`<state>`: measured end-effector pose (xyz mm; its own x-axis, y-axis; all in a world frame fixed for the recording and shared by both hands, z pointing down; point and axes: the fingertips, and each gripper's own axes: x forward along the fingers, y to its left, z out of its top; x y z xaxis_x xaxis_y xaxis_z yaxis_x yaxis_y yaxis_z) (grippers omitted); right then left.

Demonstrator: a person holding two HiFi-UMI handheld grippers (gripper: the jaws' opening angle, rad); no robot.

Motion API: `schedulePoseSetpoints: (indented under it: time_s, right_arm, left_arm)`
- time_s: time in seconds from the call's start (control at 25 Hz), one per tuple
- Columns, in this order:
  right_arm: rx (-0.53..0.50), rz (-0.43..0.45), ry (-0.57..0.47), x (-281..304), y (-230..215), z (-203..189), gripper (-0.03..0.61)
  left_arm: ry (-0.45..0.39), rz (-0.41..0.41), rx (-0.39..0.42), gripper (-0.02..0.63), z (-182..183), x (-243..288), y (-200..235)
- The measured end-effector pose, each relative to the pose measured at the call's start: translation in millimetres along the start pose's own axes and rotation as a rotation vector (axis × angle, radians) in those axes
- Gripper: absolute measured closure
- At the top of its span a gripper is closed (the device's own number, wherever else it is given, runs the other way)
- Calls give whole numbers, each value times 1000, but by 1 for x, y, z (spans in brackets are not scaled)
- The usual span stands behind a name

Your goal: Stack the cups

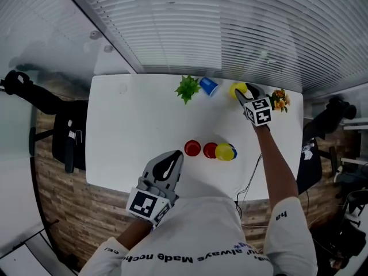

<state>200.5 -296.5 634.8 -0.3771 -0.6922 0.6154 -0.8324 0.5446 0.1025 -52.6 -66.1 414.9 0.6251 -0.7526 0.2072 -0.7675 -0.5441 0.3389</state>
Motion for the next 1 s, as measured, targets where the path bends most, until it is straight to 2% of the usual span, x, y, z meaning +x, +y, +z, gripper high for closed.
schedulePoseSetpoints:
  time_s: [0.36, 0.68, 1.0]
  right_arm:
    - [-86, 88, -36, -45, 43, 27, 351]
    - [-182, 282, -78, -95, 125, 59, 351]
    - [-302, 442, -47, -129, 202, 57, 351]
  left_arm:
    - [-36, -14, 31, 584, 4, -18, -12]
    - [-64, -29, 48, 586, 6, -34, -25]
    - [-75, -34, 54, 584, 6, -49, -36]
